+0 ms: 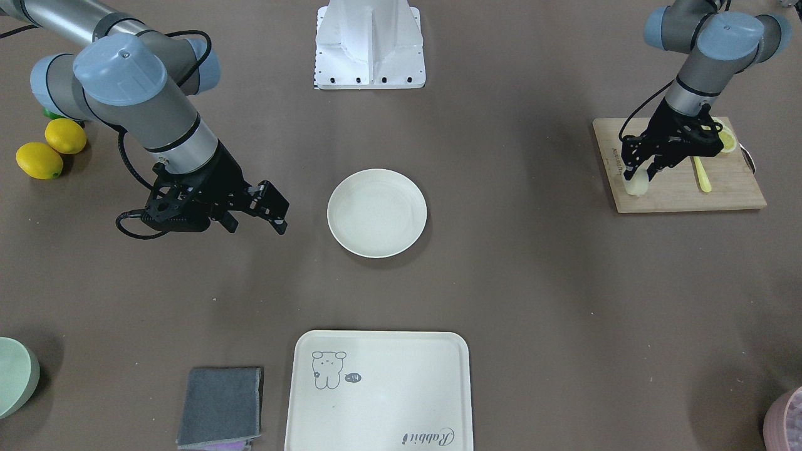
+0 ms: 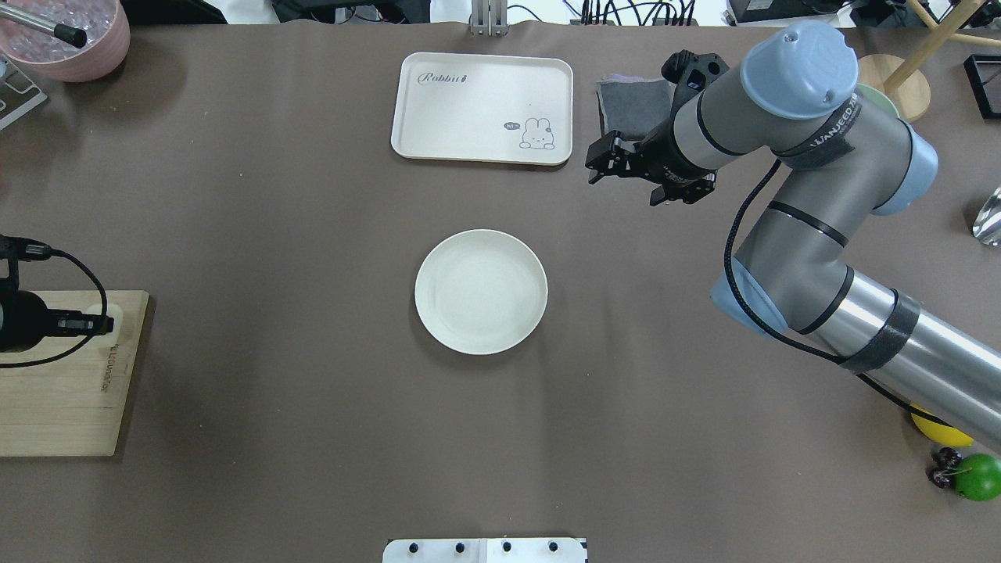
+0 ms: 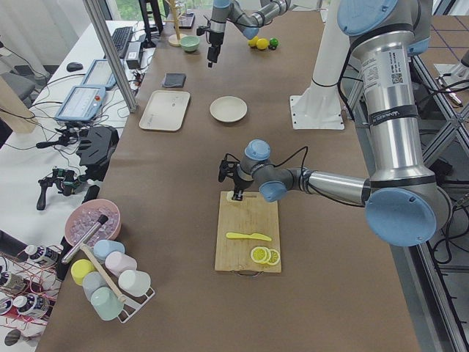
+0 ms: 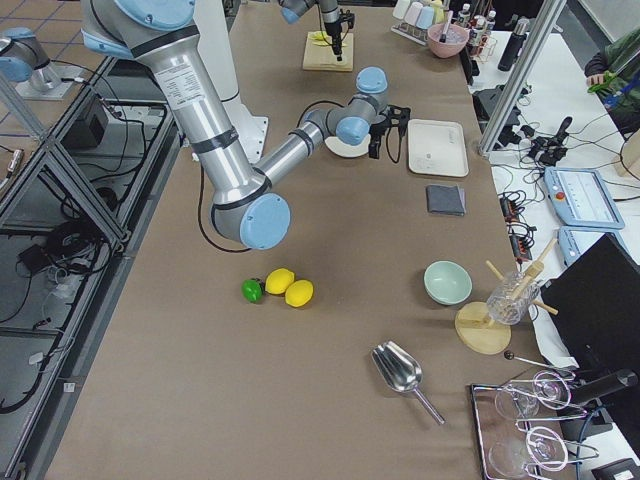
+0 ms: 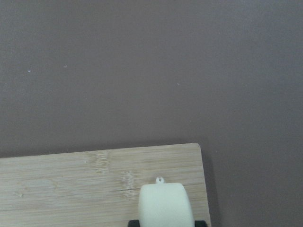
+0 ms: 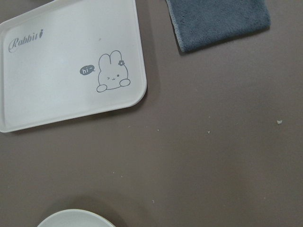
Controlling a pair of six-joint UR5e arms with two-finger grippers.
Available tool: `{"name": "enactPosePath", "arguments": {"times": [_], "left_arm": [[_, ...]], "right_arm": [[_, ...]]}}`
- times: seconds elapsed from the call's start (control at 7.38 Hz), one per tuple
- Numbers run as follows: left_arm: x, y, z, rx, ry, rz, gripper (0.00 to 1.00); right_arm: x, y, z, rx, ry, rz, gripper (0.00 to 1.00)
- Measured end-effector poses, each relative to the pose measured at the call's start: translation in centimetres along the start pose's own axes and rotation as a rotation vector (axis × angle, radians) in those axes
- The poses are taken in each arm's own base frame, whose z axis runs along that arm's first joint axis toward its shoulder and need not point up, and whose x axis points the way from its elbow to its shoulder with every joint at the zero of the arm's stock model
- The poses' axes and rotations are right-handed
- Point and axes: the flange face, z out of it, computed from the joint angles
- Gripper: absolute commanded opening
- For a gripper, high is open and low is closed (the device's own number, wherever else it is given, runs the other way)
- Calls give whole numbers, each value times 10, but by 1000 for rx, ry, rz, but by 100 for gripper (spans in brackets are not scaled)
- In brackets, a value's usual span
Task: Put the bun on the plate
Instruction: 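Retract the right arm while the left gripper lifts the bun off the board, then carry the bun over the white plate with the left gripper and release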
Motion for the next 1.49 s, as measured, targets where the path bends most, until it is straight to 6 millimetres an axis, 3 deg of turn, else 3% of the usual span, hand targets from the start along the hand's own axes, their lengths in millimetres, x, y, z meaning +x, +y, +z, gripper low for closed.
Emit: {"name": "enactPosePath", "arguments": {"times": [0.54,0.68,0.95,1.08,1.22,1.49], "left_arm": [[1,-17,-21,44,20,-13,36],[3,-26,-32,69,31,-21,36],[24,-44,-50,114,70,-16,36],[48,-62,-53,129,88,-13,36],[85,-88,-57,138,98,-16,36],[180,-139,-72,132,115,-57,36]], "right_arm": [[-6,0,-28,3,-5,10,100],[-1,-7,-47,-4,6,35,100],[30,-26,-90,-17,34,94,100],[61,-40,-107,-14,68,90,100],[111,-57,-125,-12,126,44,100],[231,-84,-158,-15,240,-72,100]]}}
